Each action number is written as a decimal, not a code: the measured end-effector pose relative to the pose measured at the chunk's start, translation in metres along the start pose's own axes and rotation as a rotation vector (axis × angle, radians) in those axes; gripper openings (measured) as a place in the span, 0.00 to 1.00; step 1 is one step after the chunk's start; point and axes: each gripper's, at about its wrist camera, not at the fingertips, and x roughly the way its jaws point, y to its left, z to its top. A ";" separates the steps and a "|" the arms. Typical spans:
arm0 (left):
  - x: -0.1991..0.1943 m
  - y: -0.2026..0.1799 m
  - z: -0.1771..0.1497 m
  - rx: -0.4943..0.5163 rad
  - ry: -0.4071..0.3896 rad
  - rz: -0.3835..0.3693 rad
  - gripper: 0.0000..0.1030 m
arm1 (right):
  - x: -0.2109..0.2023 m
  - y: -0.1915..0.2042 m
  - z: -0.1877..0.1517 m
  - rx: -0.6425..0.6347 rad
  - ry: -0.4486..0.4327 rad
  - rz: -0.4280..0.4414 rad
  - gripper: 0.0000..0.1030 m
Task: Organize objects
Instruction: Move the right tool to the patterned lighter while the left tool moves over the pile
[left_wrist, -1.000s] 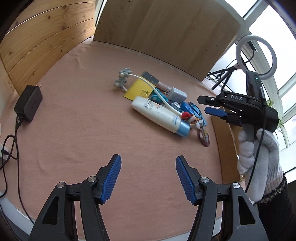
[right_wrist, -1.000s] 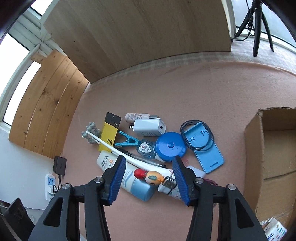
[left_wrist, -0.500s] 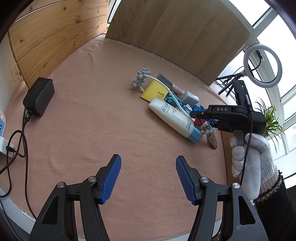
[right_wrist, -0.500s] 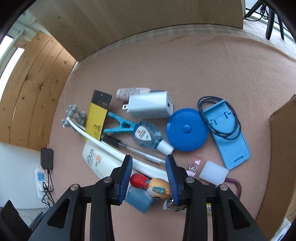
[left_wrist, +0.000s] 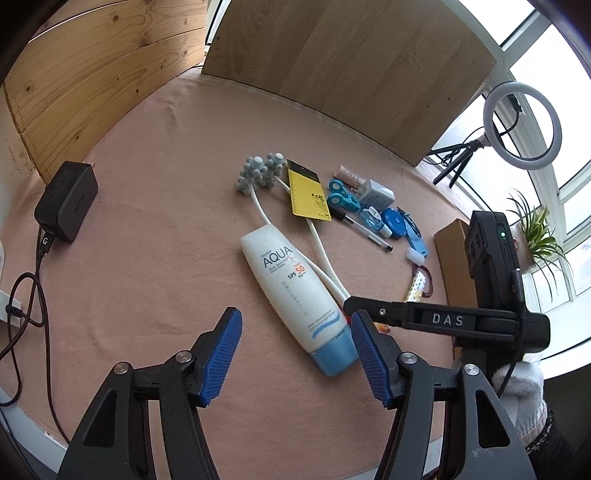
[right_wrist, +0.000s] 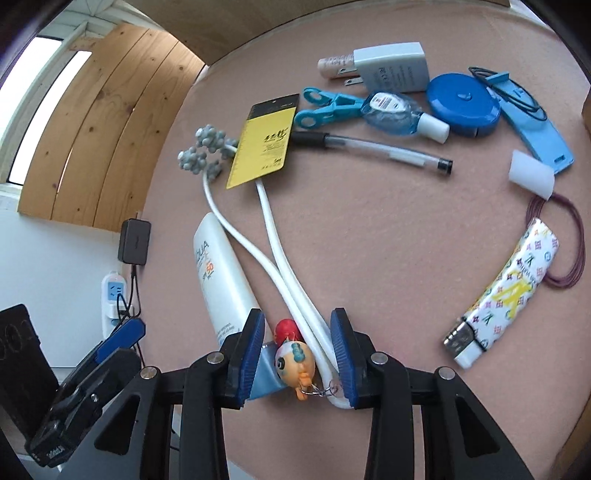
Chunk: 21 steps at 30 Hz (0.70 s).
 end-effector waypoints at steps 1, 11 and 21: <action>0.000 0.001 0.000 -0.002 -0.002 0.001 0.63 | -0.002 0.001 -0.002 -0.004 -0.007 -0.002 0.33; 0.002 0.004 -0.004 -0.007 -0.002 0.011 0.63 | -0.054 -0.005 -0.022 -0.060 -0.159 -0.107 0.33; 0.016 -0.015 -0.004 0.048 0.018 0.006 0.63 | -0.058 -0.014 -0.049 -0.042 -0.160 -0.096 0.33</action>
